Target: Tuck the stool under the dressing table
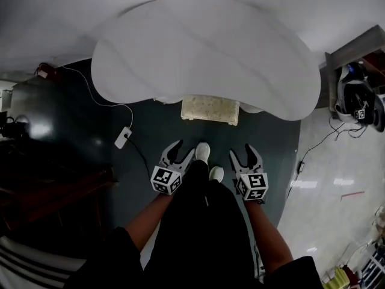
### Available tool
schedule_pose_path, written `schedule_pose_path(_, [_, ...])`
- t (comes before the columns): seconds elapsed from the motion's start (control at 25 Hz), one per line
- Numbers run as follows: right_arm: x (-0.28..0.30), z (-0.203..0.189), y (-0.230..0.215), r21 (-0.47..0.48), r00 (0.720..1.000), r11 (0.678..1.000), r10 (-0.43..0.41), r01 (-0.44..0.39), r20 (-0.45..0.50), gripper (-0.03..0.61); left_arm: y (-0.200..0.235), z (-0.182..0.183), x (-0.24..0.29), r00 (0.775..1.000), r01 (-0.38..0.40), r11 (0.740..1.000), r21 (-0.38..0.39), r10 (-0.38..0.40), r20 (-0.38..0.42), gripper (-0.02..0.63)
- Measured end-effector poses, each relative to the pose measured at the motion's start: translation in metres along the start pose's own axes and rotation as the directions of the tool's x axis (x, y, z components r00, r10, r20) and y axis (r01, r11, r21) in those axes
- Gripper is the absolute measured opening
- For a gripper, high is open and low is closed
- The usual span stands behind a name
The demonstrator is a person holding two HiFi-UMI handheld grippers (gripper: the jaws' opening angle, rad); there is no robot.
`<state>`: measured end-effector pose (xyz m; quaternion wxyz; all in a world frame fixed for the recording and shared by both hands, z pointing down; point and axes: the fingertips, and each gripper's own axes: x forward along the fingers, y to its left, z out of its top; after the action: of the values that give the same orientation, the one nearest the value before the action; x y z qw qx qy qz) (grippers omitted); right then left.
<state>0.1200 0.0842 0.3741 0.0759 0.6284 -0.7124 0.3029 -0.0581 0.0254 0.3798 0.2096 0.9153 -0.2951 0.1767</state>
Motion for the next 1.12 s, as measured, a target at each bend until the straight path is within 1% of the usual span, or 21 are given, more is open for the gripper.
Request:
schedule_pose_path(0.12, [-0.040,0.046,0.024,-0.055,0.998,0.997,0.047,-0.044,0.045,0.256,-0.040,0.055,-0.029,0.998,0.032,0.997,0.072,-0.036,0.052,0.215])
schedule_pose_path(0.2, [-0.063,0.077,0.035,-0.090,0.995,0.994,0.063,-0.056,0.082,0.256,-0.065,0.089,-0.043,0.995,0.053,0.992,0.113,-0.062,0.081,0.215])
schedule_pose_path(0.28, [-0.083,0.107,0.043,-0.100,0.991,0.993,0.071,-0.060,0.113,0.256,-0.085,0.118,-0.055,0.991,0.060,0.989,0.136,-0.076,0.115,0.214])
schedule_pose_path(0.36, [-0.100,0.135,0.054,-0.100,0.985,0.993,0.082,-0.068,0.152,0.256,-0.098,0.144,-0.067,0.985,0.054,0.990,0.132,-0.075,0.156,0.195])
schedule_pose_path(0.48, [-0.120,0.155,0.087,-0.098,0.975,0.992,0.103,-0.085,0.196,0.256,-0.102,0.164,-0.095,0.986,0.026,0.995,0.095,-0.041,0.160,0.097])
schedule_pose_path(0.52, [-0.124,0.161,0.099,-0.101,0.973,0.991,0.107,-0.087,0.205,0.256,-0.101,0.170,-0.104,0.986,0.024,0.996,0.085,-0.037,0.160,0.041])
schedule_pose_path(0.6, [-0.128,0.174,0.122,-0.113,0.969,0.990,0.110,-0.086,0.223,0.256,-0.099,0.186,-0.120,0.984,0.039,0.997,0.074,-0.051,0.171,0.020])
schedule_pose_path(0.72, [-0.124,0.190,0.153,-0.145,0.966,0.985,0.122,-0.090,0.229,0.255,-0.093,0.208,-0.138,0.979,0.066,0.996,0.065,-0.077,0.189,0.017])
schedule_pose_path(0.8, [-0.117,0.197,0.165,-0.164,0.966,0.983,0.117,-0.080,0.229,0.251,-0.090,0.219,-0.147,0.976,0.074,0.995,0.062,-0.085,0.201,0.017])
schedule_pose_path(0.84, [-0.115,0.202,0.168,-0.172,0.964,0.983,0.103,-0.062,0.244,0.234,-0.087,0.223,-0.150,0.974,0.076,0.995,0.062,-0.088,0.209,0.017])
schedule_pose_path(0.88, [-0.115,0.210,0.171,-0.179,0.960,0.983,0.089,-0.041,0.265,0.155,-0.083,0.227,-0.153,0.972,0.079,0.995,0.065,-0.091,0.217,0.017])
schedule_pose_path(0.92, [-0.114,0.218,0.175,-0.184,0.955,0.983,0.075,-0.022,0.288,0.054,-0.077,0.231,-0.154,0.970,0.081,0.994,0.070,-0.094,0.225,0.017])
schedule_pose_path(1.12, [-0.118,0.252,0.188,-0.178,0.930,0.982,0.011,0.059,0.367,0.046,-0.050,0.258,-0.157,0.959,0.084,0.990,0.111,-0.110,0.262,0.017])
